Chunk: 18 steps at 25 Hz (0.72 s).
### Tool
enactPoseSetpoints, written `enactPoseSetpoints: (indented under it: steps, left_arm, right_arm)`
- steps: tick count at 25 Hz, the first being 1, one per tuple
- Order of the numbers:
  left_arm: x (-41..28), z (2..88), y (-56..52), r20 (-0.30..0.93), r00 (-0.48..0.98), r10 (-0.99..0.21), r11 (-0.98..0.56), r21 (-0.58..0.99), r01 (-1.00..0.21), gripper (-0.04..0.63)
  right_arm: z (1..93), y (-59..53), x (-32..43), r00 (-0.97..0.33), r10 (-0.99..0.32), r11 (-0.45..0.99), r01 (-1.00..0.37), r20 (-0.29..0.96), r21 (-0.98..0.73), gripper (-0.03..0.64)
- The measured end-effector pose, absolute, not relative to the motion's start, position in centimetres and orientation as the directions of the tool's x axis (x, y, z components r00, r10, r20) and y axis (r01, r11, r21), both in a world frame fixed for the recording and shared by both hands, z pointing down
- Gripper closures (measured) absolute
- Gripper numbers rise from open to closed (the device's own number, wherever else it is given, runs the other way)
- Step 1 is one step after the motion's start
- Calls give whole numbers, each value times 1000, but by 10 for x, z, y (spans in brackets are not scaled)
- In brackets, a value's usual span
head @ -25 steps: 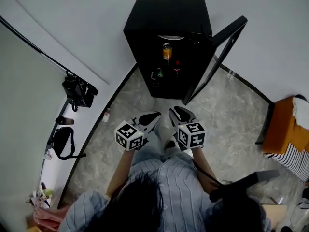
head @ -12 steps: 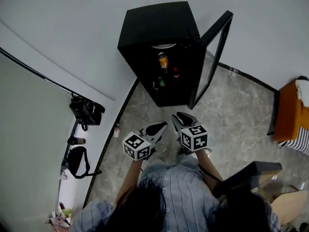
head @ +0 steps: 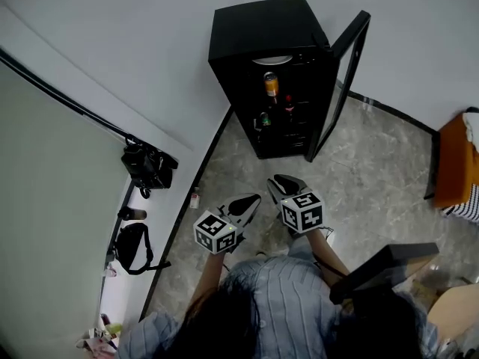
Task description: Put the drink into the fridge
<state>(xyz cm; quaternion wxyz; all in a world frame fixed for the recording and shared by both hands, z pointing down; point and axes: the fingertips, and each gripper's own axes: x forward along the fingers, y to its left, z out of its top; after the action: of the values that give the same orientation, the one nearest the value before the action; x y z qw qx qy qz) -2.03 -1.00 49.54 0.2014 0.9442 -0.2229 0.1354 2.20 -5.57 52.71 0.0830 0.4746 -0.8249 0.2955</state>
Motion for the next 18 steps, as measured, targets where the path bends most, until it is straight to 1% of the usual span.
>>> enactPoseSetpoints:
  steps: [7, 18]
  left_arm:
    - [-75, 492, 16, 304, 867, -395, -812, 325, -484, 583]
    - [-121, 503, 97, 264, 913, -310, -850, 354, -391, 583]
  right_arm:
    - [529, -14, -25, -518, -733, 367, -847, 441, -385, 523]
    - [541, 79, -81, -467, -762, 306, -870, 449, -387, 529]
